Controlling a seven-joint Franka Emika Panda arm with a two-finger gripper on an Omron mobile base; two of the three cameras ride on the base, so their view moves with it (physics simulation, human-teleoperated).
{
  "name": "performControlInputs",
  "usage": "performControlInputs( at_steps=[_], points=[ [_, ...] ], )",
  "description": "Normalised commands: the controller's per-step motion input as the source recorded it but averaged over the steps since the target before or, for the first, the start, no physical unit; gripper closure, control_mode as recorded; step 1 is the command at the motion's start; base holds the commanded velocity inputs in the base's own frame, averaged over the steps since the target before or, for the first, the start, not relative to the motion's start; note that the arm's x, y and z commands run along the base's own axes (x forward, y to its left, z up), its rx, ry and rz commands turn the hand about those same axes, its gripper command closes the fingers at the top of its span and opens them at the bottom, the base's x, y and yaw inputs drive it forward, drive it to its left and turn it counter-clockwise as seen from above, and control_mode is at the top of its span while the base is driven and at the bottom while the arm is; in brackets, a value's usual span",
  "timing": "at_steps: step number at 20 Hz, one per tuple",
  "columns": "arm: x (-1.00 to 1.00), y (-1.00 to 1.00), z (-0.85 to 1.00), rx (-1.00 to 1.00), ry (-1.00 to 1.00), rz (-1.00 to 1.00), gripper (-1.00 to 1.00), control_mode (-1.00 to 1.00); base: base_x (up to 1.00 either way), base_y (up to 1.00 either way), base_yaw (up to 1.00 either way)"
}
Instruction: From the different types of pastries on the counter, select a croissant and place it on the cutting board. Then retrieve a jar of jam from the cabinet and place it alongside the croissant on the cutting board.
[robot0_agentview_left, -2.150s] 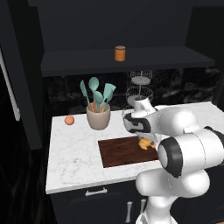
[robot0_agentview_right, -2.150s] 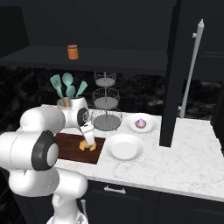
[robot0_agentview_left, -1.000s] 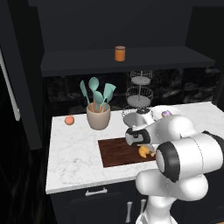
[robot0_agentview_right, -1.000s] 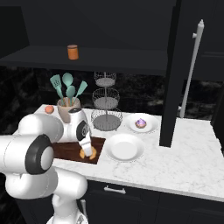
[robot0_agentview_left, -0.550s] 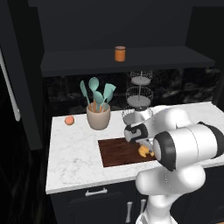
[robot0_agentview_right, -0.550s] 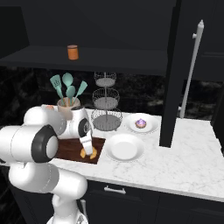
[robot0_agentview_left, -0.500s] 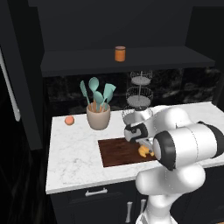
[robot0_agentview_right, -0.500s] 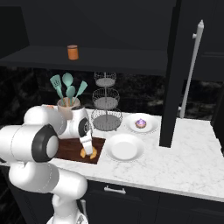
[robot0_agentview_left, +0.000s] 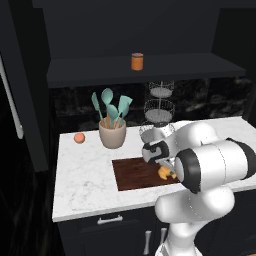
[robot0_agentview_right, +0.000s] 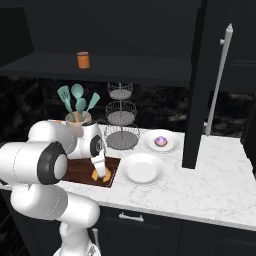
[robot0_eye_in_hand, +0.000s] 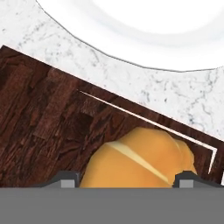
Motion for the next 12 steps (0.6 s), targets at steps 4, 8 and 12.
performControlInputs(
  at_steps=[4, 8, 12],
  points=[
    [-0.01, 0.0, -0.19, 0.0, -0.04, 0.0, -1.0, -1.0, 0.0, 0.0, 0.0],
    [-0.07, 0.0, -0.12, 0.0, -0.03, 0.0, -1.0, -1.0, 0.0, 0.0, 0.0],
    [-0.13, 0.0, -0.11, 0.0, -0.01, 0.0, -1.0, -1.0, 0.0, 0.0, 0.0]
  ],
)
